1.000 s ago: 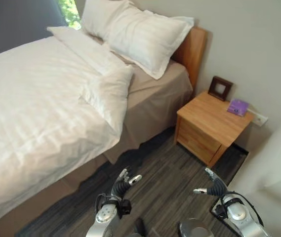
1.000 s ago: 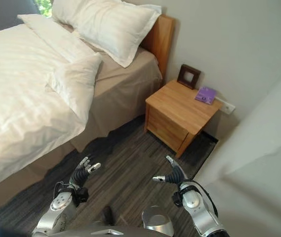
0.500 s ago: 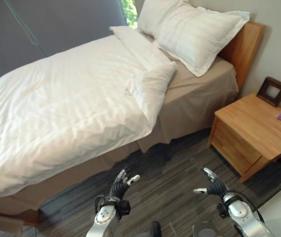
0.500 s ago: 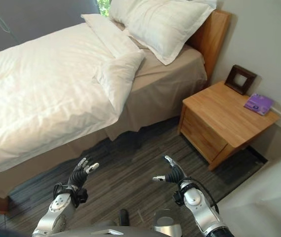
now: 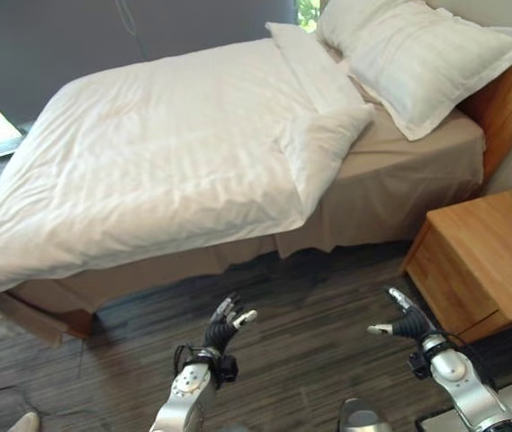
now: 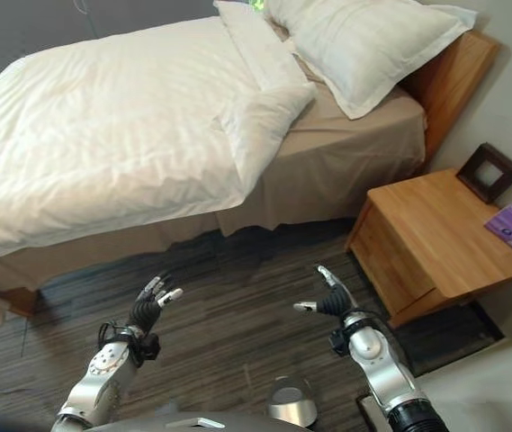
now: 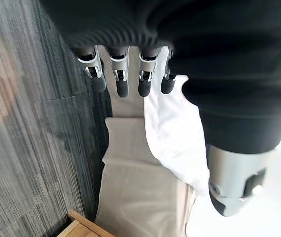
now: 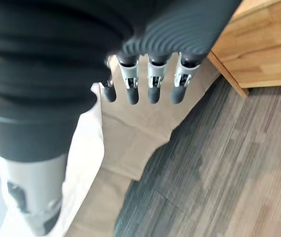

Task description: Making the bed.

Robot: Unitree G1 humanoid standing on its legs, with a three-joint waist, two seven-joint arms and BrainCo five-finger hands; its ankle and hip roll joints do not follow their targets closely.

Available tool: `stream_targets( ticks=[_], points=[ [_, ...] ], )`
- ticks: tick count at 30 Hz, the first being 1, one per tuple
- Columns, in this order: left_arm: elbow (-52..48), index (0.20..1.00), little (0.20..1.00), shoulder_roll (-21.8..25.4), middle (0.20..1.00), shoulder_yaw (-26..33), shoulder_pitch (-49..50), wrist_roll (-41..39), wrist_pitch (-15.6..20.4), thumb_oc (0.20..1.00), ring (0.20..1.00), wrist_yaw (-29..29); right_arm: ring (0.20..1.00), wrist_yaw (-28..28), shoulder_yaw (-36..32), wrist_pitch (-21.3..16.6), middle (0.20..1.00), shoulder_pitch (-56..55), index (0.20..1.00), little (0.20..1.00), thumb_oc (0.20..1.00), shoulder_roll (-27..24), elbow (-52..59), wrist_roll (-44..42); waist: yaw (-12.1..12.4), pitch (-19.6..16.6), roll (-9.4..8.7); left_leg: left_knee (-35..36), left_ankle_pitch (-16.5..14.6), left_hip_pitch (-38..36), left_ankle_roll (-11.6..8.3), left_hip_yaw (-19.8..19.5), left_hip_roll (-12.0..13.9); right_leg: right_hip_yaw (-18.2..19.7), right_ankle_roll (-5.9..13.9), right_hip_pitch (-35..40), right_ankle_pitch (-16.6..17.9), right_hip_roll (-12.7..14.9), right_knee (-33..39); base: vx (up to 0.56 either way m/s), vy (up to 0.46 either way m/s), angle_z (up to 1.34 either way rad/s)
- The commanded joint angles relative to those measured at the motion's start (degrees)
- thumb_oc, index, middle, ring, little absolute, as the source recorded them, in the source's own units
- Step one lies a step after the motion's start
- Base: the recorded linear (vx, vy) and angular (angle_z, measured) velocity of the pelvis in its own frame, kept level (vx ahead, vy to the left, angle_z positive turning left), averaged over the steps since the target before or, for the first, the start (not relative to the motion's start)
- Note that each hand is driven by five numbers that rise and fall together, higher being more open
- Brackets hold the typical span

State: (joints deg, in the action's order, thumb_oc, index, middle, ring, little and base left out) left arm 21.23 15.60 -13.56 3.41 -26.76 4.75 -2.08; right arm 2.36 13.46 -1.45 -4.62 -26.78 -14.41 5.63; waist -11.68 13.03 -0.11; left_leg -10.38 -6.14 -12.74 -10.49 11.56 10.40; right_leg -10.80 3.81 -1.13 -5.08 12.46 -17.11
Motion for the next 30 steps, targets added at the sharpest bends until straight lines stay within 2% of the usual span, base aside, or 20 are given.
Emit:
stream_targets(
  ticks=[1, 3, 4, 5, 6, 8, 10, 11, 14, 16, 17, 18, 19, 20, 21, 22, 24, 25, 28, 30],
  points=[
    [-3.7, 1.000, 1.000, 2.2, 1.000, 1.3, 0.2, 0.6, 2.5, 1.000, 1.000, 1.2, 1.000, 0.2, 2.0, -2.4, 1.000, 1.6, 1.000, 1.000, 1.000, 2.7, 1.0, -1.8, -1.5, -1.3, -2.61, 4.1, -9.2, -6.2, 3.45, -0.5, 0.7, -0.4, 4.21, -3.6, 10.0, 1.0, 16.4, -0.23, 0.215, 0.86],
    [-3.8, 1.000, 1.000, 3.7, 1.000, 1.4, -0.3, 2.0, 2.3, 1.000, 1.000, 1.3, 1.000, 0.2, 2.4, -2.2, 1.000, 1.8, 1.000, 1.000, 1.000, 4.6, 0.0, -1.6, -1.4, -1.1, -4.20, 9.7, -8.3, -7.6, 4.14, 0.5, -0.3, 0.0, 6.77, -5.0, 12.5, 1.9, 17.3, -0.27, 0.272, 0.58],
    [-3.7, 1.000, 1.000, 4.6, 1.000, 1.9, 0.0, 3.1, 2.2, 1.000, 1.000, 2.0, 1.000, -0.6, 3.2, -1.9, 1.000, 1.7, 1.000, 1.000, 1.000, 6.2, -0.4, -1.5, -1.1, -0.5, -5.75, 14.6, -7.1, -9.8, 5.08, 0.8, -2.7, 1.6, 8.79, -6.0, 16.2, 2.6, 17.6, -0.30, 0.343, -0.05],
    [-3.3, 1.000, 1.000, 4.7, 1.000, 2.4, -0.2, 3.7, 2.1, 1.000, 1.000, 1.9, 1.000, -0.7, 3.4, -1.7, 1.000, 1.8, 1.000, 1.000, 1.000, 6.8, -1.3, -1.2, -0.8, 0.1, -6.40, 15.4, -6.9, -10.3, 5.67, 1.0, -3.7, 3.4, 10.25, -6.8, 18.3, 2.7, 17.4, -0.28, 0.365, -0.20],
    [-3.1, 1.000, 1.000, 4.8, 1.000, 2.7, 0.4, 3.1, 2.2, 1.000, 1.000, 1.9, 1.000, -0.8, 3.5, -1.7, 1.000, 1.8, 1.000, 1.000, 1.000, 7.3, -1.7, -1.6, -0.7, 0.8, -6.12, 15.4, -6.3, -9.9, 6.03, 1.6, -3.5, 5.6, 10.74, -7.7, 17.5, 1.7, 15.6, -0.25, 0.272, -0.08],
    [-4.1, 1.000, 1.000, 5.0, 1.000, 3.1, 2.3, 2.2, 2.3, 1.000, 1.000, 2.5, 1.000, -1.2, 4.5, -1.8, 1.000, 1.6, 1.000, 1.000, 1.000, 7.6, -1.7, -1.2, 0.5, 1.7, -5.44, 15.3, -4.8, -8.1, 7.41, 1.7, -4.0, 9.7, 10.27, -7.6, 14.3, -1.1, 10.3, -0.27, 0.294, -0.07],
    [-5.4, 1.000, 1.000, 5.8, 1.000, 3.0, 3.6, 2.0, 2.2, 1.000, 1.000, 3.6, 1.000, -1.3, 5.5, -2.3, 1.000, 2.1, 1.000, 1.000, 1.000, 7.4, -1.6, -0.5, 2.0, 1.3, -4.79, 15.4, -3.6, -5.6, 9.12, 1.3, -5.0, 10.7, 8.20, -4.8, 11.0, -2.5, 5.2, -0.27, 0.296, -0.24],
    [-6.3, 1.000, 1.000, 6.4, 1.000, 3.3, 4.1, 2.3, 2.0, 1.000, 1.000, 4.0, 1.000, -0.9, 5.5, -2.6, 1.000, 2.6, 1.000, 1.000, 1.000, 7.5, -1.3, -0.4, 3.2, 1.0, -4.23, 15.3, -2.6, -3.9, 10.05, 1.2, -5.0, 10.9, 7.15, -2.1, 7.3, -3.4, 0.8, -0.22, 0.246, -0.31],
    [-6.4, 1.000, 1.000, 6.6, 1.000, 4.5, 5.1, 2.3, 1.7, 1.000, 1.000, 3.7, 1.000, -0.6, 4.7, -2.8, 1.000, 2.0, 1.000, 1.000, 1.000, 7.7, -0.7, -1.0, 4.9, -0.6, -4.61, 15.4, -1.4, -1.1, 10.78, 0.5, -6.5, 11.8, 5.61, 2.3, 3.8, -5.4, 2.2, -0.10, 0.140, 0.06],
    [-6.7, 1.000, 1.000, 6.4, 1.000, 4.9, 6.0, 2.0, 1.6, 1.000, 1.000, 3.7, 1.000, -0.9, 4.7, -2.8, 1.000, 1.9, 1.000, 1.000, 1.000, 7.6, -0.4, -1.2, 5.6, -1.0, -4.89, 15.4, -1.6, -1.1, 10.84, 0.7, -6.9, 11.3, 5.29, 3.1, 3.4, -5.3, 3.6, -0.03, 0.040, 0.06],
    [3.0, 1.000, 1.000, 7.8, 1.000, 16.7, 5.4, 6.4, 3.1, 1.000, 1.000, -8.5, 1.000, -1.8, 4.4, -4.8, 1.000, 9.1, 1.000, 1.000, 1.000, 11.7, -4.2, -19.0, 6.9, 3.4, -3.48, 13.5, 3.7, 6.2, 4.78, 3.0, 2.2, -0.2, 6.53, -5.3, 7.3, 2.9, -1.8, -0.08, 0.176, -0.02],
    [-0.2, 1.000, 1.000, 8.4, 1.000, 17.8, 5.4, 6.1, 2.7, 1.000, 1.000, -7.5, 1.000, -0.9, 3.9, -4.7, 1.000, 8.9, 1.000, 1.000, 1.000, 11.9, -2.6, -19.6, 6.8, 3.5, -3.40, 14.1, 3.7, 6.2, 5.72, 1.3, 0.5, 3.3, 7.14, -3.8, 4.7, -1.0, 3.5, -0.08, 0.181, 0.04],
    [-0.3, 1.000, 1.000, 8.4, 1.000, 17.9, 5.5, 6.1, 2.7, 1.000, 1.000, -7.5, 1.000, -0.9, 3.9, -4.6, 1.000, 8.9, 1.000, 1.000, 1.000, 11.9, -2.5, -19.6, 6.9, 3.6, -3.41, 14.1, 3.7, 6.0, 5.75, 1.4, 0.5, 3.4, 7.19, -3.5, 4.8, -1.1, 3.7, -0.02, 0.158, 0.11],
    [-3.2, 1.000, 1.000, 9.3, 1.000, 17.9, 4.9, 7.0, 2.0, 1.000, 1.000, -7.2, 1.000, -0.7, 3.6, -4.8, 1.000, 9.2, 1.000, 1.000, 1.000, 12.1, -1.3, -19.4, 6.7, 3.2, -4.19, 14.3, 3.1, 5.7, 6.28, 1.9, -0.2, 3.9, 7.68, -4.4, 8.7, 0.7, 3.6, 0.05, 0.107, 0.03],
    [-6.9, 1.000, 1.000, 9.1, 1.000, 17.1, 5.3, 7.7, 2.1, 1.000, 1.000, -5.7, 1.000, -1.3, 3.6, -4.5, 1.000, 8.0, 1.000, 1.000, 1.000, 12.1, -0.5, -17.9, 6.9, 2.8, -4.27, 15.1, 2.8, 6.2, 7.37, 0.0, -1.9, 5.3, 6.89, -3.3, 7.0, -1.0, 4.3, 0.08, 0.112, 0.04],
    [-8.5, 1.000, 1.000, 9.5, 1.000, 17.1, 4.9, 8.5, 2.0, 1.000, 1.000, -5.2, 1.000, -1.0, 3.4, -4.3, 1.000, 8.1, 1.000, 1.000, 1.000, 11.9, 0.1, -16.8, 6.8, 2.3, -4.24, 15.1, 2.3, 5.9, 7.78, 0.6, -2.2, 5.3, 7.62, -3.7, 8.8, -0.1, 3.2, 0.08, 0.147, 0.15],
    [-9.0, 1.000, 1.000, 9.5, 1.000, 16.9, 4.4, 8.7, 1.8, 1.000, 1.000, -4.9, 1.000, -0.7, 3.7, -4.2, 1.000, 8.5, 1.000, 1.000, 1.000, 12.0, -0.8, -16.2, 6.8, 2.3, -3.99, 15.0, 2.1, 5.7, 8.04, 1.2, -2.0, 4.7, 7.11, -4.1, 8.6, 0.4, 1.4, 0.08, 0.068, 0.27],
    [-10.9, 1.000, 1.000, 10.1, 1.000, 15.6, 3.1, 10.9, 1.8, 1.000, 1.000, -4.5, 1.000, 0.0, 3.3, -3.8, 1.000, 9.0, 1.000, 1.000, 1.000, 11.9, -0.3, -14.8, 6.4, 2.3, -3.57, 15.4, 1.7, 5.1, 8.46, 1.8, -2.1, 3.2, 7.25, -5.5, 8.6, 0.1, -1.6, 0.11, 0.091, 0.11],
    [-11.6, 1.000, 1.000, 10.3, 1.000, 14.8, 2.7, 12.3, 1.6, 1.000, 1.000, -3.6, 1.000, 0.0, 2.7, -3.7, 1.000, 9.1, 1.000, 1.000, 1.000, 11.6, -0.2, -14.8, 6.0, 1.7, -3.46, 15.4, 1.1, 4.7, 8.53, 2.1, -2.5, 1.8, 6.76, -5.7, 7.4, -0.4, 0.1, 0.15, 0.037, 0.05],
    [-11.9, 1.000, 1.000, 10.2, 1.000, 14.5, 2.5, 12.1, 1.2, 1.000, 1.000, -2.8, 1.000, -0.1, 2.1, -3.6, 1.000, 9.5, 1.000, 1.000, 1.000, 10.8, 0.4, -14.9, 5.5, 1.4, -3.38, 15.4, 0.5, 4.0, 8.13, 2.6, -2.3, 0.4, 6.13, -7.1, 6.8, -0.5, 4.1, 0.18, -0.047, -0.02]
  ],
)
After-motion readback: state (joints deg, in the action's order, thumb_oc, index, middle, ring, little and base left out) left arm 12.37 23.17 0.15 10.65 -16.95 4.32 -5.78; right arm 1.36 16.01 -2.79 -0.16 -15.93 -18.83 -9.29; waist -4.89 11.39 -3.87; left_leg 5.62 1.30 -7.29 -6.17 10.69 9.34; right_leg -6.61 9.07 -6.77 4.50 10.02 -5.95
